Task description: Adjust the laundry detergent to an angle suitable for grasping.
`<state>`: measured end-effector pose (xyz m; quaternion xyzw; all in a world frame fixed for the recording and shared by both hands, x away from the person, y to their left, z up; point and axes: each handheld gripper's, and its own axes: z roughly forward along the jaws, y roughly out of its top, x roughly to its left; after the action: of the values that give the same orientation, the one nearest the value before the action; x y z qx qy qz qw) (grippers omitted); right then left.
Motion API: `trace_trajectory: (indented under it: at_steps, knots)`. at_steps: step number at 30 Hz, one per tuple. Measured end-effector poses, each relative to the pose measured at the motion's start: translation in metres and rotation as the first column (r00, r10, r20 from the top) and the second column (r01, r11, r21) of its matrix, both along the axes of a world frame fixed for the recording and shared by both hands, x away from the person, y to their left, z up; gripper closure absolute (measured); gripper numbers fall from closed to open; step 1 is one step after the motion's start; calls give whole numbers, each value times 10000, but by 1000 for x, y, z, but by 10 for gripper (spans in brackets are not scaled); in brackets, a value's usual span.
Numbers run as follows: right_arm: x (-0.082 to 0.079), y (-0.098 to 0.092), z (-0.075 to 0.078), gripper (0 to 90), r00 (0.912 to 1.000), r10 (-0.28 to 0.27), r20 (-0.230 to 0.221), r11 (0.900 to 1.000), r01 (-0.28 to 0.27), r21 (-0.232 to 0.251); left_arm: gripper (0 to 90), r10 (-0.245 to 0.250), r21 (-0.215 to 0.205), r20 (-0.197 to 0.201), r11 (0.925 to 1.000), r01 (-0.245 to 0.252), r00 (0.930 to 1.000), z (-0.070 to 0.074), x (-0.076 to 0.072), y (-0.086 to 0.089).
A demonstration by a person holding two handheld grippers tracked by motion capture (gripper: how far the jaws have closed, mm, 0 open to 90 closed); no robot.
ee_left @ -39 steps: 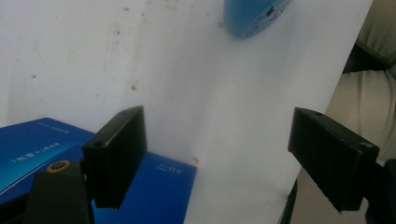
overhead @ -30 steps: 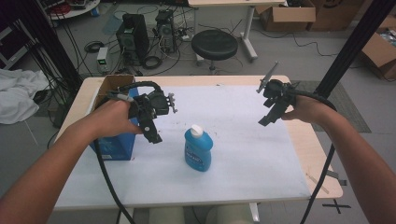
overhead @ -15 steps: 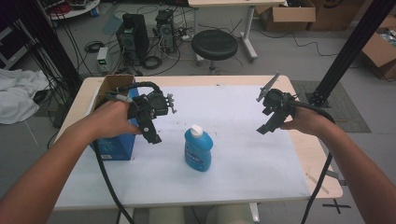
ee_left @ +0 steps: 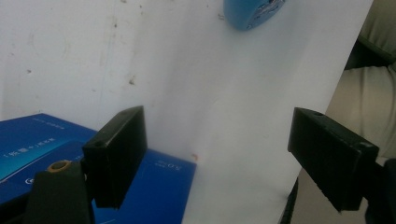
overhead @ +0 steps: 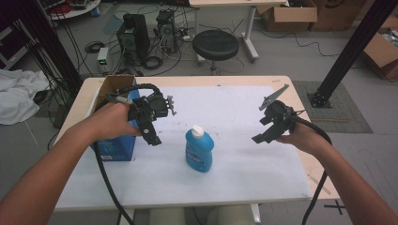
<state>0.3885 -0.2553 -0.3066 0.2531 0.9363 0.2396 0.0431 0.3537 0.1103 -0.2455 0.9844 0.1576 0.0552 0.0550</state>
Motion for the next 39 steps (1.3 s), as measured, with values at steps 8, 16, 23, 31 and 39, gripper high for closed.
trace_trajectory:
  at_steps: [8,16,23,31,39]
  knots:
    - [-29,5,-8,166,9952,-377,901,9887,241,1478,201,-90,4,43,10000,90,10000,0,1,0]
    - [-53,8,-19,162,9869,-704,1452,9662,313,2558,202,-57,-55,79,10000,58,10000,-1,0,0]
    - [-69,16,-31,164,9781,-889,1880,9444,229,3279,201,-98,-51,64,9999,98,9999,0,1,-2]
    - [-78,26,-47,163,9763,-1097,1868,9243,311,3803,200,-113,-35,81,9999,114,9999,0,0,-1]
    - [-87,36,-56,156,9693,-1342,2061,9045,349,4250,201,-185,-16,81,9998,185,9998,0,0,-2]
